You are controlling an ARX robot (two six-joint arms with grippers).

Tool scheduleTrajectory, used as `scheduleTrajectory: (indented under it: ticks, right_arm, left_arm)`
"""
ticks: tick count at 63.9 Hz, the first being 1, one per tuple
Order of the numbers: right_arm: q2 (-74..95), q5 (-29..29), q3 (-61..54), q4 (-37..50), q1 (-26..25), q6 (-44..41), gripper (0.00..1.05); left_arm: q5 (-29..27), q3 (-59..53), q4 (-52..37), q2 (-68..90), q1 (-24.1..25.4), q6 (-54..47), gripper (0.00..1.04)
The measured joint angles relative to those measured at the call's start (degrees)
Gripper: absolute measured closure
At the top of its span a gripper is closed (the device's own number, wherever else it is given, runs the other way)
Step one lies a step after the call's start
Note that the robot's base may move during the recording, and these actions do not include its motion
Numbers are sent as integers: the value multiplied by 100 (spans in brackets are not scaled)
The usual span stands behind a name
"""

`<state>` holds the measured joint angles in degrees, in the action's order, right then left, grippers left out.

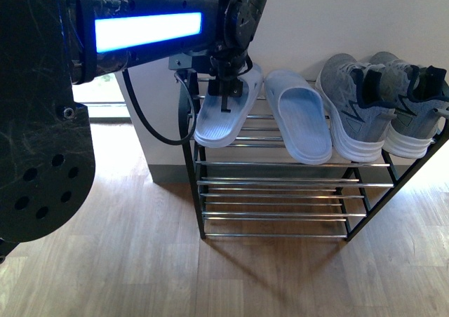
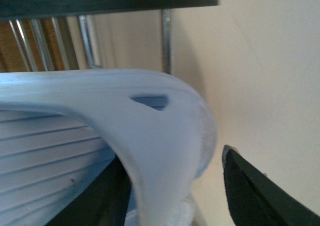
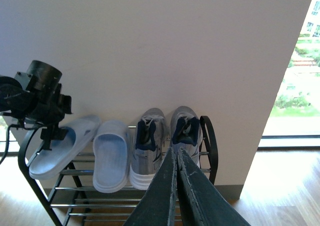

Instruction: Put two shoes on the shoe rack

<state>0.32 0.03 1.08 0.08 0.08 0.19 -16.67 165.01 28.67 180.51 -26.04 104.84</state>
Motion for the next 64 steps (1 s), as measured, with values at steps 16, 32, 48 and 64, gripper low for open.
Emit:
scheduleTrajectory:
  ticks: [16, 32, 48, 64]
  right_arm:
    - [0, 0, 0, 0, 0, 0, 103]
    - [0, 0, 0, 0, 0, 0, 103]
    - [0, 0, 0, -2, 0, 0, 103]
    - [0, 0, 0, 0, 0, 0, 103]
  left_arm:
    - [-7, 63, 175, -50, -17, -55, 12]
    - [-96, -2400, -1003, -1703, -81, -278, 9]
    - [-264, -4870, -1825, -3501, -96, -588, 10]
    - [-1117, -8019, -2767, -5451, -72, -1878, 10]
